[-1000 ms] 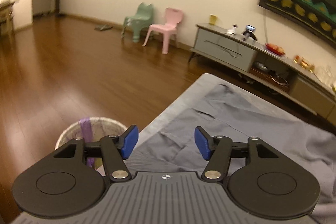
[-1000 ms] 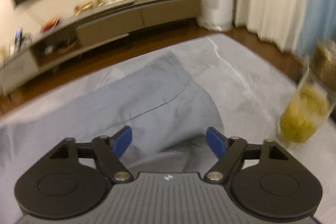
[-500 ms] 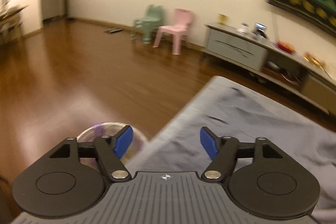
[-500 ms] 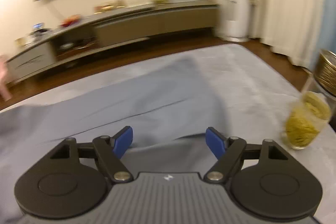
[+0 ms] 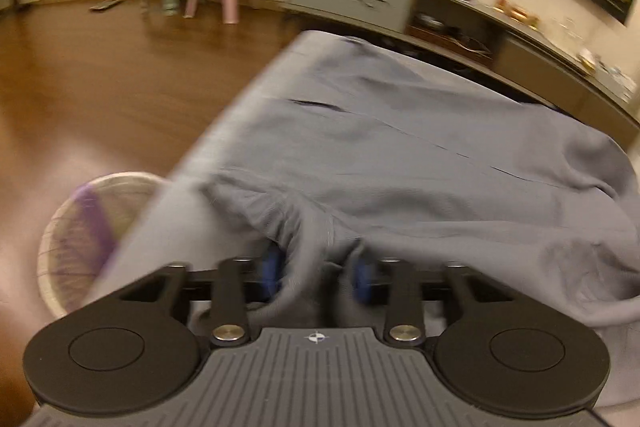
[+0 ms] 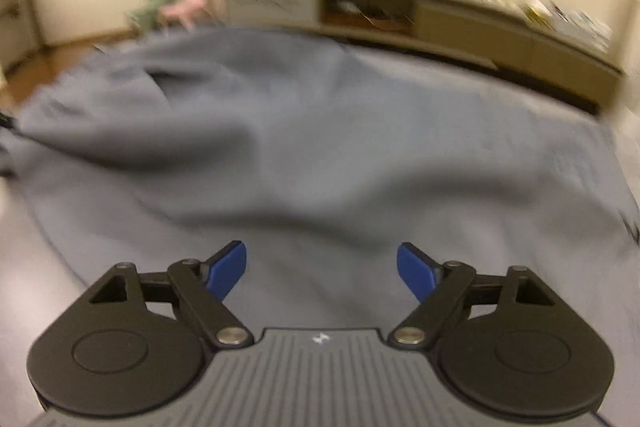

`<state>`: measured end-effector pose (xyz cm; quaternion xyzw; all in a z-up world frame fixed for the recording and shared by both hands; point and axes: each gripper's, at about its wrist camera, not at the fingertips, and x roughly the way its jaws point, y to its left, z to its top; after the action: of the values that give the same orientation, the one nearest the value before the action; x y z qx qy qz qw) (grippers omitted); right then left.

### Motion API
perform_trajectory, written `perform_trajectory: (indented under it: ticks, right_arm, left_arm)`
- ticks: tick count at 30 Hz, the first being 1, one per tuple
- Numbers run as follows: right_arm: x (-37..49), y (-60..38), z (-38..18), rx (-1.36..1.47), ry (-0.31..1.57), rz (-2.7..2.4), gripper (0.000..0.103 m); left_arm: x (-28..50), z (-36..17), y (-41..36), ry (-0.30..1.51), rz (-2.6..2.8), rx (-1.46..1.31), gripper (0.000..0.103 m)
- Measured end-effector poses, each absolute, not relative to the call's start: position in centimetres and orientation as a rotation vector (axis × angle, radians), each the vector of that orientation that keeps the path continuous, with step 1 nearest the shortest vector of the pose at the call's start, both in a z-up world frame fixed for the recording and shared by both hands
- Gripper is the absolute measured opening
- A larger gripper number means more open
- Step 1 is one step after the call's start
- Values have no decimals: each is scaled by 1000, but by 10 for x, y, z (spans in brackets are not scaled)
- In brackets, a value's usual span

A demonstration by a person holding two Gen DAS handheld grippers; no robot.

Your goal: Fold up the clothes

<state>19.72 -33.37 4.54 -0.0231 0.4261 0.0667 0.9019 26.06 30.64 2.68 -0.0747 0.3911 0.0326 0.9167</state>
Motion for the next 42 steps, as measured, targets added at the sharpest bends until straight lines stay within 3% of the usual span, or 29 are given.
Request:
perform_trajectory:
  ticks: [1,3,7,9,14,16,18,22,26,32,33,34,35,36,37,42]
  right_arm:
    - [194,-330,39,-66,906,132,74]
    - [196,-348,33,-45,937,41,78]
    - [199,-393,34,-72,956,-151,73]
    - [198,-413,36,-123,975,-235,72]
    - [180,-450,39,-145,1020,-284,72]
    - [173,-455,41,-152,1033,-272,72]
    - [177,-441,58,-157,993,-180,73]
    - [202,-399,101,-225,858,47,88]
    - [254,-342,120,-357,794,240,94]
    - [339,-285,94,-499,903,433,93]
    - [349,-281,87,-516,939,460,91]
    - [358,-276,80,-531,976,486,76]
    - [362,-276,75,-529,1018,514,46]
    - [363,-277,70,-515,1051,537,30]
    - [363,-280,70,-503,1060,553,1]
    - [287,-280,112,-471,879,690,0]
  left_arm:
    - [264,29,296,770,29,-136,22]
    - [264,42,284,669,-42,-162,15]
    - [230,100,326,304,-55,-416,15]
    - [218,103,352,249,-29,-530,17]
    - [236,66,349,529,-107,-502,34]
    - [233,60,335,588,-127,-398,35]
    - [228,60,327,595,-104,-346,39]
    - [216,73,339,567,-13,-385,48]
    - [200,91,353,514,99,-470,66]
    - [213,93,355,561,155,-437,66]
    - [218,95,353,566,143,-424,67]
    - [223,95,351,573,132,-411,67]
    - [230,94,350,583,122,-399,67]
    - [236,92,348,591,112,-388,66]
    - [243,89,345,598,104,-380,66]
    - [254,76,348,618,102,-422,61]
